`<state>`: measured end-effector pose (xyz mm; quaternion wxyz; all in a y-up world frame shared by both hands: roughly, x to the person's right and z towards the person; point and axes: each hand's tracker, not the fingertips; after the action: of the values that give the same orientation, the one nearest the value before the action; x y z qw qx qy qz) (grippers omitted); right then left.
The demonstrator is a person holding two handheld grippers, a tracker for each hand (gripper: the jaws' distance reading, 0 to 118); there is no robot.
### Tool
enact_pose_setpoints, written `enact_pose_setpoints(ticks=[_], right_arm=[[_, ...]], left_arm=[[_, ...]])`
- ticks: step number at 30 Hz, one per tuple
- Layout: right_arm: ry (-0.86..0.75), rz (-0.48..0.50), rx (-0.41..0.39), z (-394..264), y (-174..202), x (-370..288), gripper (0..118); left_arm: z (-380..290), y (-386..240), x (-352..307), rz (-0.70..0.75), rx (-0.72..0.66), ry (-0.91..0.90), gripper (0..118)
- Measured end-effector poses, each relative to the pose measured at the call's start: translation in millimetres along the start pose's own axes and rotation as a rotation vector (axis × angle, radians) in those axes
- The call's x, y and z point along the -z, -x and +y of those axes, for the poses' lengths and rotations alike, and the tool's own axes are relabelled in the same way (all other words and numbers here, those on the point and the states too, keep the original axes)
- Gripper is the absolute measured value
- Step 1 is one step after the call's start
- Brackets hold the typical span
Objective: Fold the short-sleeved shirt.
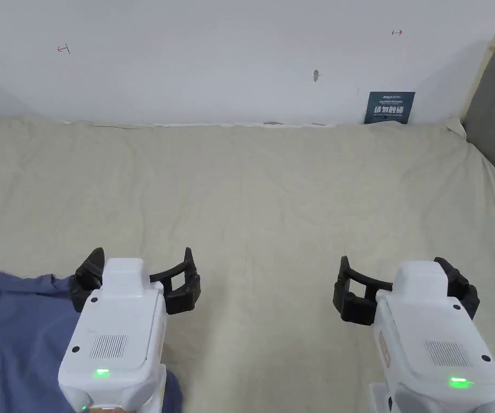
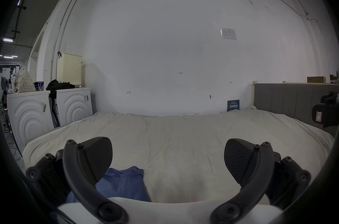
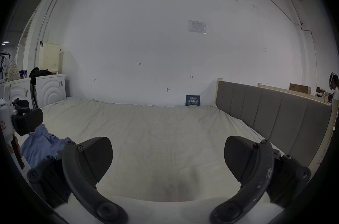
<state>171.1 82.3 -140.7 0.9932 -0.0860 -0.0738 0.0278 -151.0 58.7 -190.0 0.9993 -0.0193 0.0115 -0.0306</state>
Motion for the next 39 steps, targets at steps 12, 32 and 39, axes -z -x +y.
enact_pose_setpoints(ticks=[12,32,39], right_arm=[[-0.041,-0.012,-0.104,11.2,6.2,-5.7,118],[-0.166,-0.132,-0.182,41.3,11.3,-23.1,118],[-0.094,-0.057,-0.015,31.7,4.0,-15.8,118]], left_arm=[[9.7,1.5,2.4,-0.014,-0.110,-0.020,118],[52.7,19.3,-6.7,0.051,-0.284,-0.093,118],[34.1,-2.5,-7.5,0.052,0.102,-0.097,118]])
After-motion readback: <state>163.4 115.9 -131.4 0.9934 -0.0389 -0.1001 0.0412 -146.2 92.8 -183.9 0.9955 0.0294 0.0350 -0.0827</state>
